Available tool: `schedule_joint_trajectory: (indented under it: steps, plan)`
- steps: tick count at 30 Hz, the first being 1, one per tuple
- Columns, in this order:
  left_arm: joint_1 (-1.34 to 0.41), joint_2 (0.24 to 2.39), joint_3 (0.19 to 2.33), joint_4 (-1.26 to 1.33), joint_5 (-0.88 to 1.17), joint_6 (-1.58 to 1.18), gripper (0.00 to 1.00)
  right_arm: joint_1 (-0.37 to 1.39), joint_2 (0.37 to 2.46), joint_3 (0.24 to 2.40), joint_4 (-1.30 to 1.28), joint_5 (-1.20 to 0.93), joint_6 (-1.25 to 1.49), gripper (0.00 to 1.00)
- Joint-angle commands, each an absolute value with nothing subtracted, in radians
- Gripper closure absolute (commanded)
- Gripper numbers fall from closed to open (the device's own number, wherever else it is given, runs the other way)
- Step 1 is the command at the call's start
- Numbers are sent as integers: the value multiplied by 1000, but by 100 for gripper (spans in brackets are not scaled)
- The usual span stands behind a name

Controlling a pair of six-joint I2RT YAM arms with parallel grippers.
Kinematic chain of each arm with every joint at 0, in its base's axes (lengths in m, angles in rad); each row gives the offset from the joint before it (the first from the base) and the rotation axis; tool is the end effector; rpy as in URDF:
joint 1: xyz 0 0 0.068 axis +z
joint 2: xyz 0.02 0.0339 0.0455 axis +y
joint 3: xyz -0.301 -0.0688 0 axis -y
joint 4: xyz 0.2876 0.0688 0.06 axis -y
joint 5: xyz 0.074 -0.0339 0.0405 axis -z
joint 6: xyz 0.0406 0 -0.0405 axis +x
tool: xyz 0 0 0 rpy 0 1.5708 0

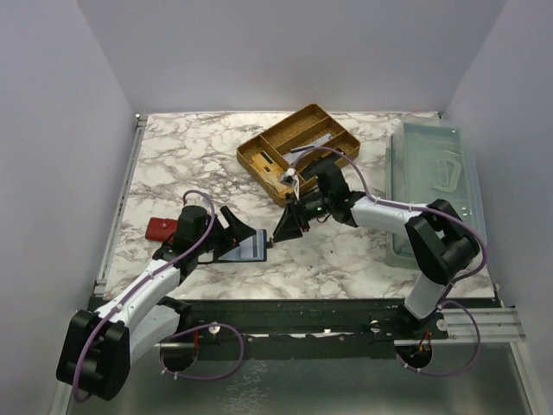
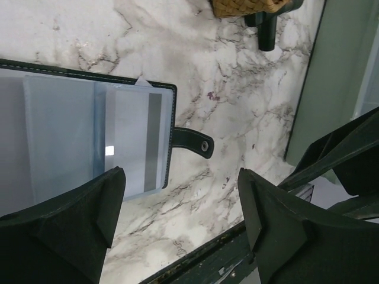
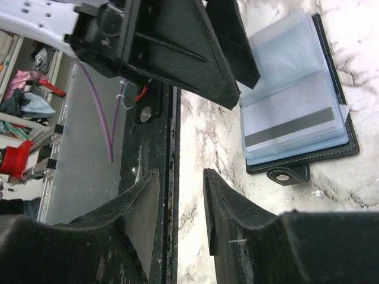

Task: Take the credit cards out of the card holder
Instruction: Remove the credit card from the card holder.

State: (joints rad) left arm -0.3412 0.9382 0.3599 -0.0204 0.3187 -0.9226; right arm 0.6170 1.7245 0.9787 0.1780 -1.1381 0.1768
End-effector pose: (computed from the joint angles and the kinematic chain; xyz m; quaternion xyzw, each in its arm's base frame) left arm 0.1924 -0.0818 0.1859 -0.1792 0.8576 -0.3856 0.2893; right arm 0.3007 0.2585 0.2109 -0.4141 0.6643 0.5923 0.1909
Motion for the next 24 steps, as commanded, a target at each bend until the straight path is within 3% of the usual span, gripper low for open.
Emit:
schedule_joint_trajectory:
  steps: [1,17,20,24]
  plan:
    - [-337,959,387,-70,238,-877,19,646,1781,1024,180,-1017,269,62]
    - [-339,1020,324,-5,198,-912,36,765,1917,1137,141,-634,514,68]
    - [-337,1007,296,35,199,-926,43,767,1937,1125,151,-630,534,76]
    - [-338,1011,268,63,209,-941,48,771,1965,1130,137,-622,530,94]
